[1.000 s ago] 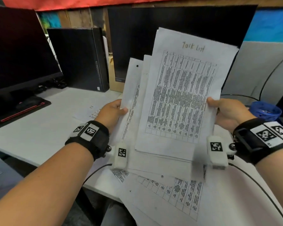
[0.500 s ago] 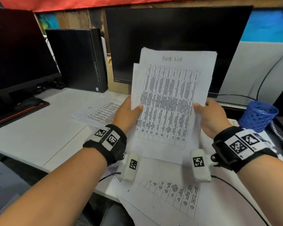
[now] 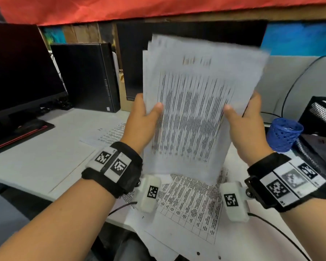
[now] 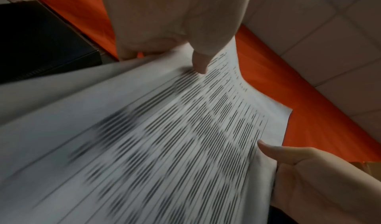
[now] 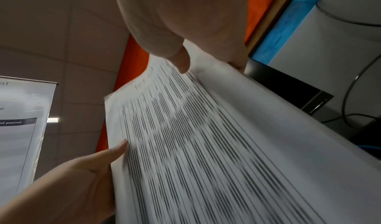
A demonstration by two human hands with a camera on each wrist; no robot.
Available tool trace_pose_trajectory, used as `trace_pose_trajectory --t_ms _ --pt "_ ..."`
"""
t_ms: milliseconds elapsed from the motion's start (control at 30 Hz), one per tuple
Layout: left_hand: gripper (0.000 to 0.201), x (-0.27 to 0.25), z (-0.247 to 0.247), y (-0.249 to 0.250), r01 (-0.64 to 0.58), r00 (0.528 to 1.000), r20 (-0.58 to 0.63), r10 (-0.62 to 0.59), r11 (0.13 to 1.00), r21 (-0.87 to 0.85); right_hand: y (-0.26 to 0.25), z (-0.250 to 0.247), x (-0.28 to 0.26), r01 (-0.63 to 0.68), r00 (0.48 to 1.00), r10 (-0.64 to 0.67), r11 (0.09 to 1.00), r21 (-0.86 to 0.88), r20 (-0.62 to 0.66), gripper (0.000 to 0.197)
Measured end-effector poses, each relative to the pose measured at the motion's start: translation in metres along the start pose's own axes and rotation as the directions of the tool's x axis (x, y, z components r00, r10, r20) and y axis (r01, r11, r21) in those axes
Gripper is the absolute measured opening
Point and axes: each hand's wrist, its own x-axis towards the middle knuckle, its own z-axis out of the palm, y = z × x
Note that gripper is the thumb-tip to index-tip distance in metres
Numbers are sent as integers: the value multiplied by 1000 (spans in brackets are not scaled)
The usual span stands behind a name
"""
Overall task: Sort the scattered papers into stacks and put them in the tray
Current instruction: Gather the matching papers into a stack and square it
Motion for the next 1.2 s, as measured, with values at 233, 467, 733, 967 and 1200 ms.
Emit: trace_pose_trajectory --t_ms 233,467,733,967,1200 --pt "35 -9 1 -5 103 994 -35 -103 995 -15 -36 -3 25 269 963 -270 962 -52 -8 77" --pt "35 -14 4 -21 165 978 -107 -177 979 -118 -57 7 53 224 974 -226 916 -332 32 24" --pt "18 -9 9 -30 166 956 -200 -214 958 -232 -25 0 33 -60 997 55 992 109 51 36" --pt "14 -6 21 -19 141 953 -250 -172 981 -136 19 1 -3 -247 962 253 967 -60 105 16" --pt "16 -21 42 -4 13 967 -251 -36 996 -93 6 12 -17 -63 995 60 997 -47 -75 19"
